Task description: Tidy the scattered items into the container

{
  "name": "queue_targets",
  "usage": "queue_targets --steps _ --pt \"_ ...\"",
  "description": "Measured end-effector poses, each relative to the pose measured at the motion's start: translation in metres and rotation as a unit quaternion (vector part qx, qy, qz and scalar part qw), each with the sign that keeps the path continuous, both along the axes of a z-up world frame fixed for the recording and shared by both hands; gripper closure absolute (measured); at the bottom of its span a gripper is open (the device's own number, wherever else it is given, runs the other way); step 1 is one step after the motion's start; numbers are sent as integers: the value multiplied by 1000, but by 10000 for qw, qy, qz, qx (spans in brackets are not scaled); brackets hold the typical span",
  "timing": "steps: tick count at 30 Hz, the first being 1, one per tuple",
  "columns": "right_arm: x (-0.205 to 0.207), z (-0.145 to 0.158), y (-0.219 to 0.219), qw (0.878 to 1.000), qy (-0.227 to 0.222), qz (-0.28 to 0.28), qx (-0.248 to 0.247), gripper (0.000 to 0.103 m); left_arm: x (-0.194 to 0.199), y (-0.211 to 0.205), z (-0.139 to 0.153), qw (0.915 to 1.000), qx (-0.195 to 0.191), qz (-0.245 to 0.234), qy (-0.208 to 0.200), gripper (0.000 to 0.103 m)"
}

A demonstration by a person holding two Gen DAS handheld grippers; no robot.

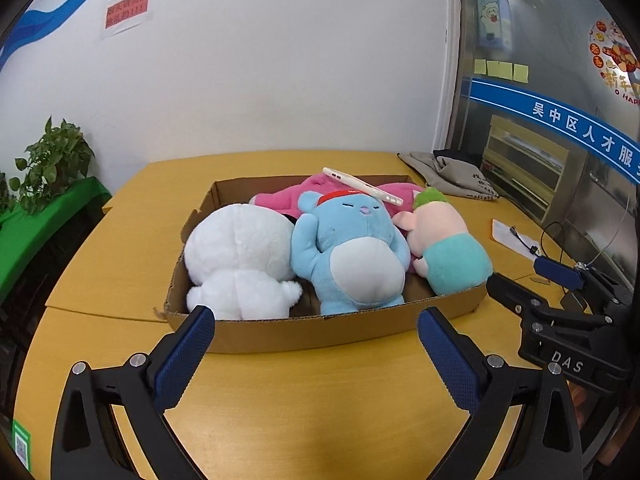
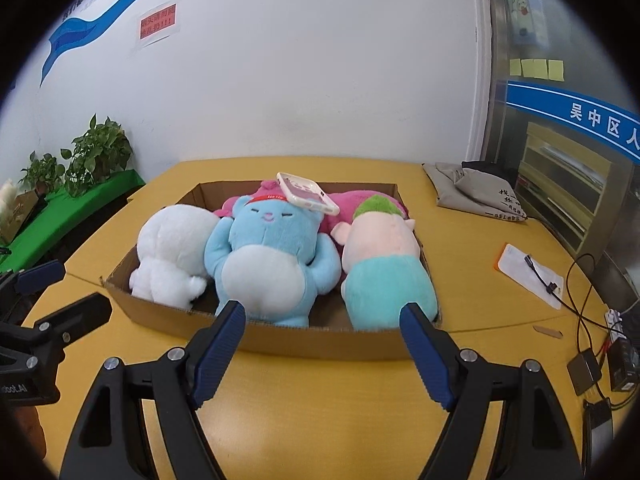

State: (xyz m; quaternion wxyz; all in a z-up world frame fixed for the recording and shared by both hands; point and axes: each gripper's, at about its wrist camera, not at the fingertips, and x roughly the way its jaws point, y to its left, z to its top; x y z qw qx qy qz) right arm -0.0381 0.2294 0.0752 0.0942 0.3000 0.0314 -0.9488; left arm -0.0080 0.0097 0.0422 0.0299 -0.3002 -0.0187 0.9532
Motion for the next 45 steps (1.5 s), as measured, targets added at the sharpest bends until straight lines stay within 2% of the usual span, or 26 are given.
queue_targets --steps 13,16,33,45 --pt "38 -22 0 9999 -8 -5 113 23 37 2 -20 9996 207 187 24 0" --pt "40 -24 -2 9999 -10 17 164 23 38 1 -24 9994 304 181 -5 0" --pt "42 -37 -3 9998 -73 -50 151 23 35 5 -45 9990 302 168 -274 0" --pt "46 -37 2 9998 -19 -145 125 23 38 11 -45 9992 293 91 -260 0"
